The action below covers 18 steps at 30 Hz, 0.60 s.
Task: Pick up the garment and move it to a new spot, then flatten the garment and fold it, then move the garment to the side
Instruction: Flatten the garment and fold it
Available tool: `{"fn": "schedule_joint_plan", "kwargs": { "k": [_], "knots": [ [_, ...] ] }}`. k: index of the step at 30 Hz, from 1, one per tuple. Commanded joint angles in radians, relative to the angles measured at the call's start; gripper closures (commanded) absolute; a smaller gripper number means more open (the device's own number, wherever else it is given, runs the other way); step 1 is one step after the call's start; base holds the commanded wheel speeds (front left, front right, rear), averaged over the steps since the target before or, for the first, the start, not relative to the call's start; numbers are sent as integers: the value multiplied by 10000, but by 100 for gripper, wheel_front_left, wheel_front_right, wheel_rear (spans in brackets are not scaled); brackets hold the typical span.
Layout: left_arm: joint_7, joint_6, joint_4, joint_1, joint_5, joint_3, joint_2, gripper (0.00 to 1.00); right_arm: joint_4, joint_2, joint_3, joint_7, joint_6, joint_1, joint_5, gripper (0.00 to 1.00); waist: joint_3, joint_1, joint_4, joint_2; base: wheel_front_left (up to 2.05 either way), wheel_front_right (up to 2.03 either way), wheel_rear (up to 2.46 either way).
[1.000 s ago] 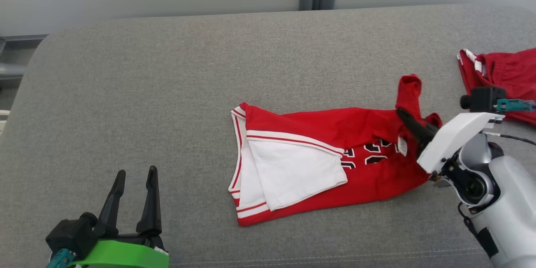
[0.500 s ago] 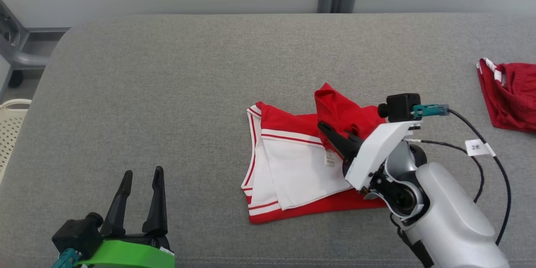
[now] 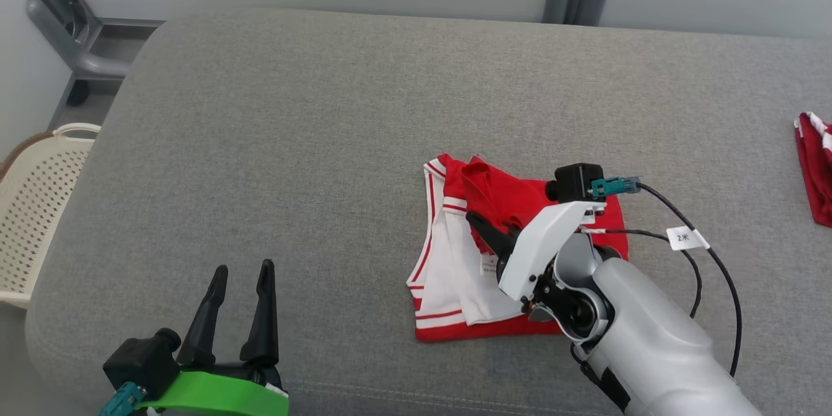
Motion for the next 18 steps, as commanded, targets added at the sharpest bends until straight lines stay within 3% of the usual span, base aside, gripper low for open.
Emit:
{"fn": "schedule_joint_plan", "kwargs": {
  "k": [1,8,9,10,11,12,18],
  "knots": [
    [6,-19,28,-177,50,43,-35,0,115,-14,129,-112,3,-108,192,100,-18,0,160,0,0,0,0],
    [6,-145,234,-192,141,31,-191,0,1494,-14,1178,-888,3,-685,1013,100,-110,0,372,0,0,0,0],
    [6,-166,254,-193,153,29,-206,0,1690,-20,1298,-1031,3,-780,1122,91,-127,0,388,0,0,0,0],
    [6,-181,275,-191,165,26,-214,0,1888,-20,1441,-1147,3,-877,1253,67,-141,0,400,0,0,0,0],
    [6,-189,287,-190,175,23,-222,0,2078,-19,1561,-1276,3,-964,1366,29,-152,0,409,0,0,0,0],
    [6,-205,304,-189,178,25,-225,0,2248,-16,1728,-1401,3,-1071,1475,0,-164,0,417,0,0,0,0],
    [6,-227,338,-73,190,48,-219,0,2403,-19,2696,-1913,3,-1558,2290,0,-249,0,331,0,0,0,0]
  ]
}}
